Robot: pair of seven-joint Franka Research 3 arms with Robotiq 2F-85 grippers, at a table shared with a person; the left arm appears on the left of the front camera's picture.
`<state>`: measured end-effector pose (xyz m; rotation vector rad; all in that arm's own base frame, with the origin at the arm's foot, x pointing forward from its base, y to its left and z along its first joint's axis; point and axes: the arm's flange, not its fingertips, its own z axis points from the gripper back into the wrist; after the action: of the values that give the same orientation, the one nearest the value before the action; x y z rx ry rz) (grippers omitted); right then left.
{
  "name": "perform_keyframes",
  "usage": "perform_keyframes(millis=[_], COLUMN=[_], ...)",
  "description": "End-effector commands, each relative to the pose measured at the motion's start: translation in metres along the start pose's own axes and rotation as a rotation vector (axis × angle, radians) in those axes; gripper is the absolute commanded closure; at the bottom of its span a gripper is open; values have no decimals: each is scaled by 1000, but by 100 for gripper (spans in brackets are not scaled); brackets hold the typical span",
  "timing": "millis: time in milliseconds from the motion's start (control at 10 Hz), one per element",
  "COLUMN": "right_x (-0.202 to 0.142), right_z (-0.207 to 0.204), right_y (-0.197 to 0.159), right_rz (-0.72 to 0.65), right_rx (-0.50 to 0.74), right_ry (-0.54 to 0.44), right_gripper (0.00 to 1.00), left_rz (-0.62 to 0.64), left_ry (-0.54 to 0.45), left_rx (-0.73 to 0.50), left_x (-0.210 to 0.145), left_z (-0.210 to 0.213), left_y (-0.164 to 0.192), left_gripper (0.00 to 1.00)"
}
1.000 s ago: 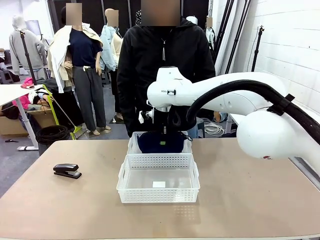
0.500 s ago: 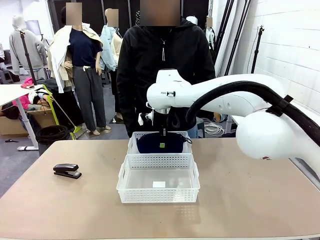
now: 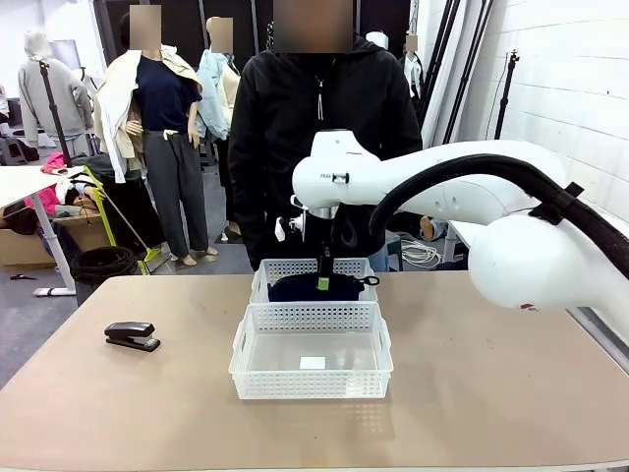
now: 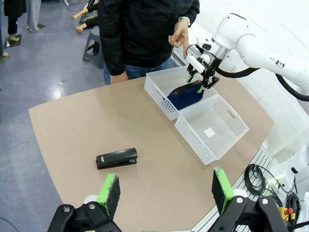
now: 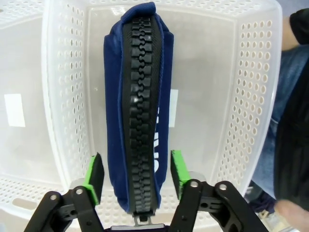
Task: Distribute items into two baskets.
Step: Place the picked Pencil pouch into the Organizing basket as instructed by the person.
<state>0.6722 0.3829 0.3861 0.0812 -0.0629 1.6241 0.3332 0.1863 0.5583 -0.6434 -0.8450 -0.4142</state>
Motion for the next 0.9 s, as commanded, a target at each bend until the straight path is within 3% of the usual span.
perform_keyframes(millis=[0,400,500,600,800], right_x=[-10,-18,-19,-11,-11], right_z=[18,38,38,42,42], right_y=[14,30,31,17,17], right_rz=[6,29,90,3,3], right_rx=[48,98,106,60,60], right_ry=[-34,-49,-41,-36,-36], right_gripper=[0,0,0,0,0], left_rz=[-14,-14,-14,-14,-14], left_ry=[-18,-18,-18,-18,-18], left_rx=[-10,-10,-10,-10,-10], left_x=[-1,-1,-1,-1,-1], left_z=[1,1,1,1,1], left_y=[1,1,1,1,1], left_gripper=[0,0,0,0,0])
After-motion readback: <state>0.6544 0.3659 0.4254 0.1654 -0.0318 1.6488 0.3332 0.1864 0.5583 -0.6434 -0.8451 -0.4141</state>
